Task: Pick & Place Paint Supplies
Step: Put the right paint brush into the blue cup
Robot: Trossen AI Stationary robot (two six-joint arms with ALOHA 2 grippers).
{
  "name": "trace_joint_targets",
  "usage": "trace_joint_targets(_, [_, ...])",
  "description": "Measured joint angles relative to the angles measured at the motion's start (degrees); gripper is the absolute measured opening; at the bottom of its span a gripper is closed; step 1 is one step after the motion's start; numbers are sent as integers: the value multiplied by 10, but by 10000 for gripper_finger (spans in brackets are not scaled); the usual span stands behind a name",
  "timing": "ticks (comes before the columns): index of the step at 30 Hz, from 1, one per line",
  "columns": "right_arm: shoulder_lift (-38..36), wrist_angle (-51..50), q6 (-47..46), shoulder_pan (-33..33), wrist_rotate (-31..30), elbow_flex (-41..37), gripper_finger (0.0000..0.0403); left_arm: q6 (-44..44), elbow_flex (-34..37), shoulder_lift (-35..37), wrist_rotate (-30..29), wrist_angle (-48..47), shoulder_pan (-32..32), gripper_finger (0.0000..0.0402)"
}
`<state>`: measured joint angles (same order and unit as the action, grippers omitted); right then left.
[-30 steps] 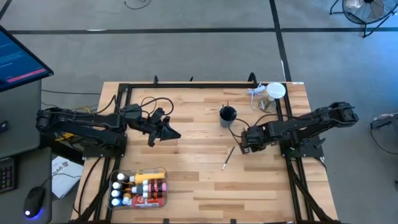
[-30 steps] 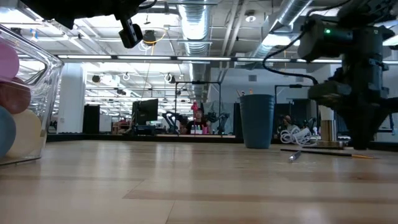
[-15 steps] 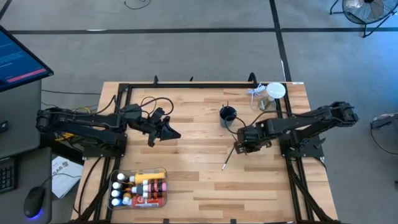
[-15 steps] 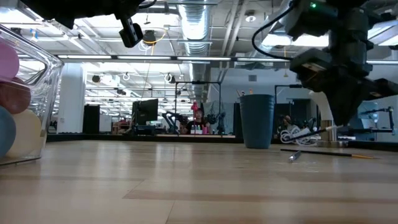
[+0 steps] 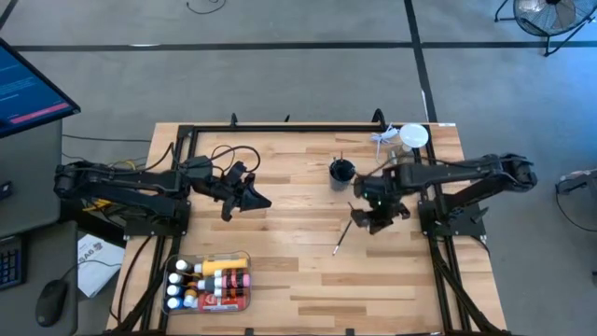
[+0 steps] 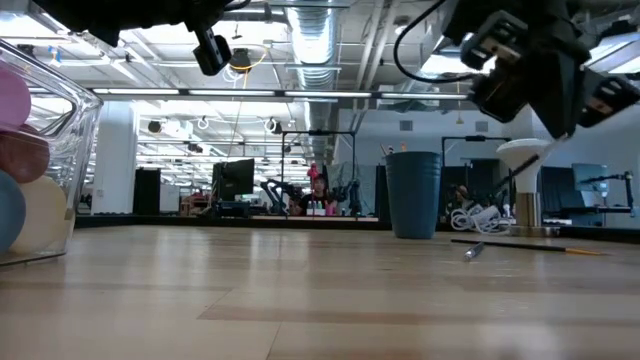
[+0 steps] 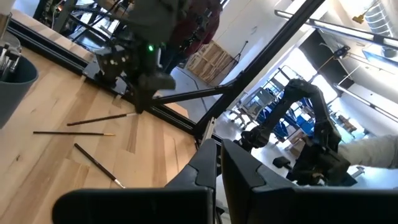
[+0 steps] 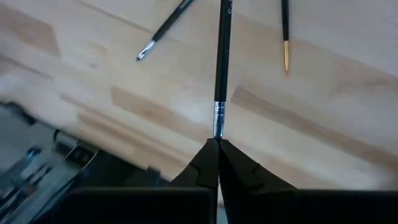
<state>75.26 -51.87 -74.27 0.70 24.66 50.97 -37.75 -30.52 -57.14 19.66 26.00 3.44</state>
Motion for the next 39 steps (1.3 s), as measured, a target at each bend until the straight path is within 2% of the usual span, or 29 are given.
trace_joint_targets(4, [0,-62,67,-64,56,39,0,11,0,0,0,0,0,0])
trace_joint_targets(12, [0,-171,169,-200,120,116,0,12,0,0,-2,0,-6,0])
trace_joint_targets(16, [0,-187,189,-256,160,163,0,12,0,0,-2,0,-15,0])
trace_joint_targets(24, [19,-200,196,-343,190,228,0,14,0,0,-2,0,-24,0])
trace_joint_targets(33, [84,-202,209,-331,225,247,0,15,0,0,-1,0,-32,0])
trace_joint_targets(39, [133,-206,237,-325,224,263,0,15,0,0,-1,0,-40,0])
